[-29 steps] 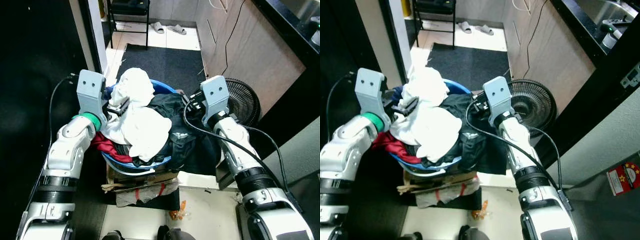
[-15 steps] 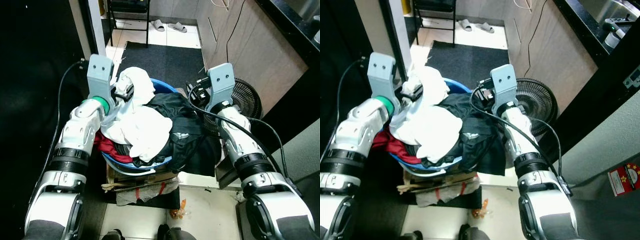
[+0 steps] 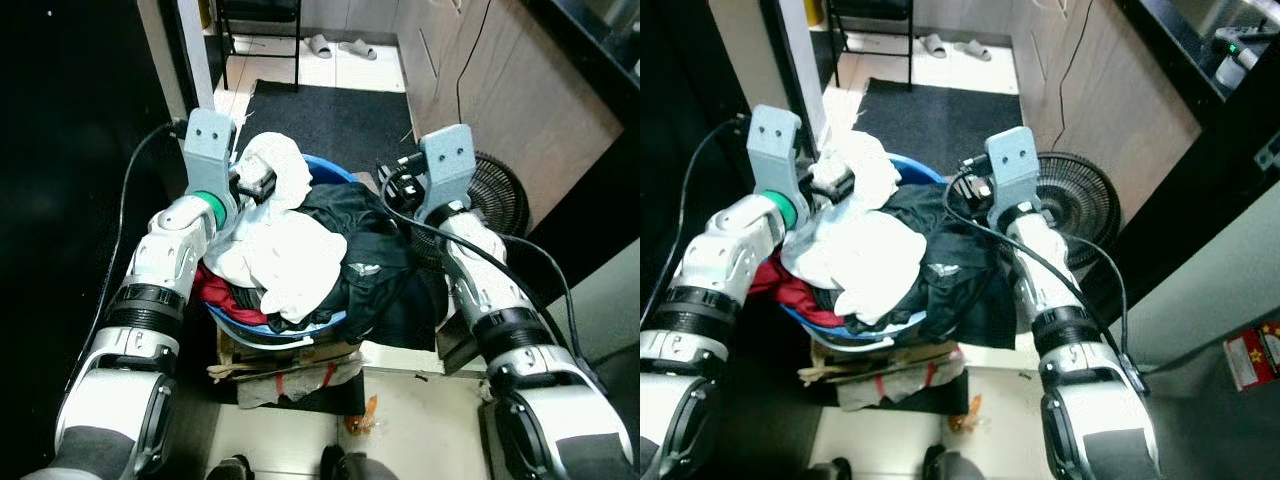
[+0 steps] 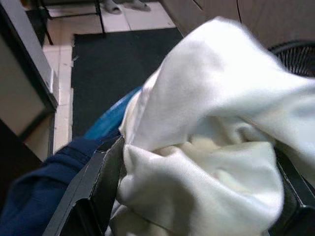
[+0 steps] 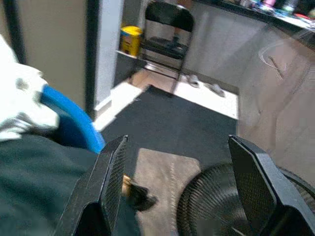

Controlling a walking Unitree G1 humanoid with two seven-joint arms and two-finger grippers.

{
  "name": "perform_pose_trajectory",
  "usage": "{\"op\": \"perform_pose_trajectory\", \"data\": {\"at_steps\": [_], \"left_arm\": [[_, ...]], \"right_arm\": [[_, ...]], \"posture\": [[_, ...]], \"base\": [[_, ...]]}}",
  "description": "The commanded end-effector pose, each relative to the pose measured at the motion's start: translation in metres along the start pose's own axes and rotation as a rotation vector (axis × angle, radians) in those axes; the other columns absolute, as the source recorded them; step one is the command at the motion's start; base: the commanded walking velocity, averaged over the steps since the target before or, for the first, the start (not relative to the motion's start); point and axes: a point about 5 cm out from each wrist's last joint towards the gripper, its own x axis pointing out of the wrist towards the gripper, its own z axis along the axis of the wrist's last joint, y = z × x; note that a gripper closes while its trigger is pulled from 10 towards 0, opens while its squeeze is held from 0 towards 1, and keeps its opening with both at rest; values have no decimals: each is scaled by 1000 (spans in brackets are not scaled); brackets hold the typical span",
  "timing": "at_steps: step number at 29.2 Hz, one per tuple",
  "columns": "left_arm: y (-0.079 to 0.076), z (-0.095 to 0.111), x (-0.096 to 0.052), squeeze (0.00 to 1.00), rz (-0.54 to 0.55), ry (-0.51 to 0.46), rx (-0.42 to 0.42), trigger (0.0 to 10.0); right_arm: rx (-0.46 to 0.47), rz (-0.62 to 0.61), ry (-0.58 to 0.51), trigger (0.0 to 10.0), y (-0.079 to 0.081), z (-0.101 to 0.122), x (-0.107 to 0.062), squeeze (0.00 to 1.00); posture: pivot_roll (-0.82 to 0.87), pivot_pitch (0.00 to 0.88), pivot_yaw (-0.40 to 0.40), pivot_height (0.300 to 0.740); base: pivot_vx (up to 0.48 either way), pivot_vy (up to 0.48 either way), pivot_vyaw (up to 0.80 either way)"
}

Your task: Clothes washing

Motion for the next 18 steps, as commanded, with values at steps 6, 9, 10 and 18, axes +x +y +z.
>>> {"op": "perform_pose_trajectory", "data": {"at_steps": [6,9,10,18], "left_arm": [[14,-20,-13,0,22,30,14,0],[18,-18,-14,0,43,9,10,0],[18,-16,-14,0,45,-4,14,0],[18,-3,-13,0,46,-69,21,0]], "right_arm": [[-10,-80,-29,10000,-23,-1,-15,0],[-11,-96,-26,10000,-27,-3,-20,0],[-9,-96,-25,10000,-27,-3,-20,0],[10,-84,-32,10000,-18,-2,-17,0]], "posture": [[-33,163,25,740],[-30,161,23,740],[-28,157,22,740],[-18,146,19,740]], "base": [[0,0,0],[0,0,0],[0,0,0],[0,0,0]]}}
